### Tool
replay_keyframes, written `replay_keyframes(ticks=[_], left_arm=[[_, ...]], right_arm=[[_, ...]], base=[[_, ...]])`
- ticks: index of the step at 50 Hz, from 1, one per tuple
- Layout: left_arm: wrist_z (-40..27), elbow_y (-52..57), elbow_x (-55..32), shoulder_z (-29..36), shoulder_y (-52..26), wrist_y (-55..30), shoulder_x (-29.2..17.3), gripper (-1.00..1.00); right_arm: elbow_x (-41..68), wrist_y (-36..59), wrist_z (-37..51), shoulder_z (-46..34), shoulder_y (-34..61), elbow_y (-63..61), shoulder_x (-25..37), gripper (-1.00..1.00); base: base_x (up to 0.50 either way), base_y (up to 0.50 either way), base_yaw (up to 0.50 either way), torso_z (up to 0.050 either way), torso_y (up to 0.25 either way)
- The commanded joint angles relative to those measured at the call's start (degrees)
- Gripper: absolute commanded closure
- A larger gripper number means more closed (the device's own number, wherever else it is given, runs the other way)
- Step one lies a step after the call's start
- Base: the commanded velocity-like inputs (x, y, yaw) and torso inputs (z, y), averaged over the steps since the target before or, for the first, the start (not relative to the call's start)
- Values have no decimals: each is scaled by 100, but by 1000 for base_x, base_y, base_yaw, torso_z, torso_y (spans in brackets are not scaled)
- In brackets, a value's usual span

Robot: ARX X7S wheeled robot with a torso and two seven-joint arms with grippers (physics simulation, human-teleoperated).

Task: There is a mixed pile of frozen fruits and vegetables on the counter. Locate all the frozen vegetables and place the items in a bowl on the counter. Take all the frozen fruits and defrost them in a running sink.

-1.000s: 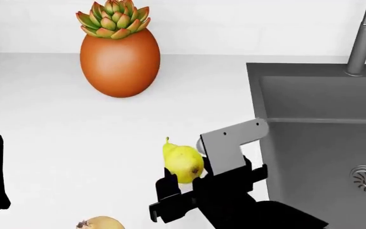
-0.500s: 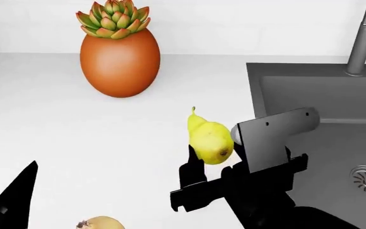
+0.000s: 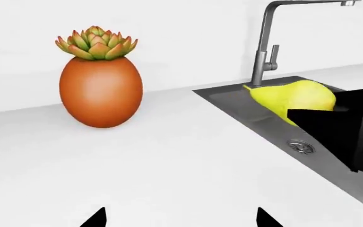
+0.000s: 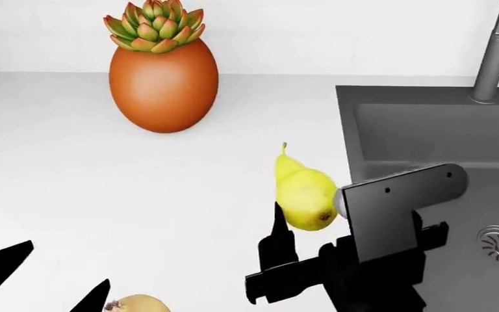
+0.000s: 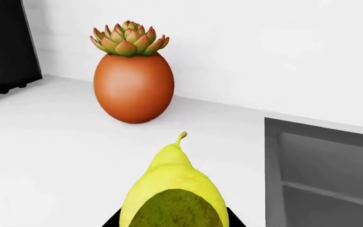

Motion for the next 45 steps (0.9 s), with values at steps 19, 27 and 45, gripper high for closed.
replay_keyframes(ticks=[19,27,45], left_arm=[[150,142,305,605,1,-218,-61,-100],[240,146,629,955,4,-230,54,-100],[376,-323,1337,1919,-289,-282,684,-100]], right_arm=[[-60,-419,443,537,-834,-1031,452,100],[54,-455,461,607,-894,-1119,495,100],[114,-525,392,614,-984,-1129,512,100]], base=[[0,0,0,0,0],[0,0,0,0,0],[0,0,0,0,0]])
